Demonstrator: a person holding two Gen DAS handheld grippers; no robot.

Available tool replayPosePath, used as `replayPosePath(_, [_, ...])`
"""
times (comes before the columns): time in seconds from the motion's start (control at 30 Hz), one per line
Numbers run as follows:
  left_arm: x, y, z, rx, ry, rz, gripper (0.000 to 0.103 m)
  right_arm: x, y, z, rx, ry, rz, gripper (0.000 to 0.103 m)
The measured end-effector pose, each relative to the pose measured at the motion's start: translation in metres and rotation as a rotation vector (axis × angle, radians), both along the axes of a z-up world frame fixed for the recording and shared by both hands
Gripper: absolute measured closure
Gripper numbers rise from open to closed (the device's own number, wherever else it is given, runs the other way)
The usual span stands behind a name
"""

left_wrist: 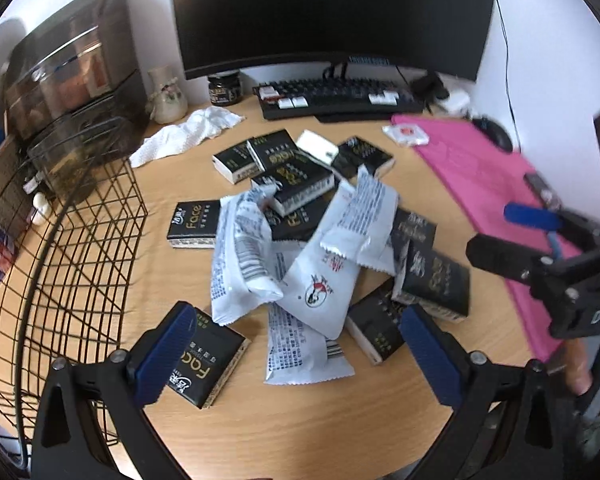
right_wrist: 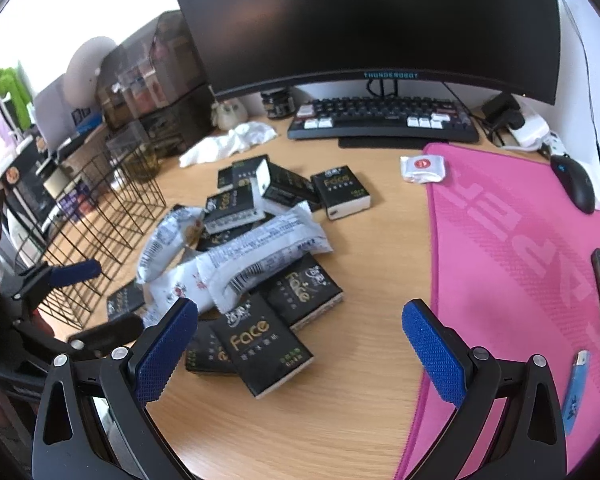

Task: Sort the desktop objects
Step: 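Grasp a black Face tissue pack with the left tool while the right tool grasps another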

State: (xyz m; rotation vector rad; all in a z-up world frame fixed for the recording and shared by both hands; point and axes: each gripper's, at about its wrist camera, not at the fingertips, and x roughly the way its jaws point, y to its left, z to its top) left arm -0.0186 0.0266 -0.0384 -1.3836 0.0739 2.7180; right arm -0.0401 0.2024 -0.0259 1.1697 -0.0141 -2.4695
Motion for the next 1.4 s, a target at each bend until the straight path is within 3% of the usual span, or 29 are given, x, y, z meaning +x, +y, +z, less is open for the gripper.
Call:
replayPosePath(0.37, [-0.003,-0.03,-0.029,-0.014,-0.071,0.016,0.001,-0.01,-0.009,-0.029,0.018,-0.066,0.055,0.0])
replayPosePath(0.97, [-0.006,-0.047,-0.051,-0.006,-0.125,0.003,0.001,-0.006,-0.029,-0.042,0.006,-0.117,0.141,0.0])
replayPosePath(1.2, [0.003,-0.017,-0.048,0.026,-0.136,-0.104,0.001,-0.007,-0.026,-0.042,0.0,-0.12,0.135,0.0])
replayPosePath(1.3, [-0.001,-0.022,-0.05,0.017,-0.135,-0.059,0.001,-0.007,-0.026,-0.041,0.005,-0.119,0.14,0.0])
replayPosePath(1.4, [-0.006,-0.039,-0.06,0.063,-0.166,-0.011,0.001,-0.005,-0.028,-0.04,0.01,-0.116,0.15,0.0])
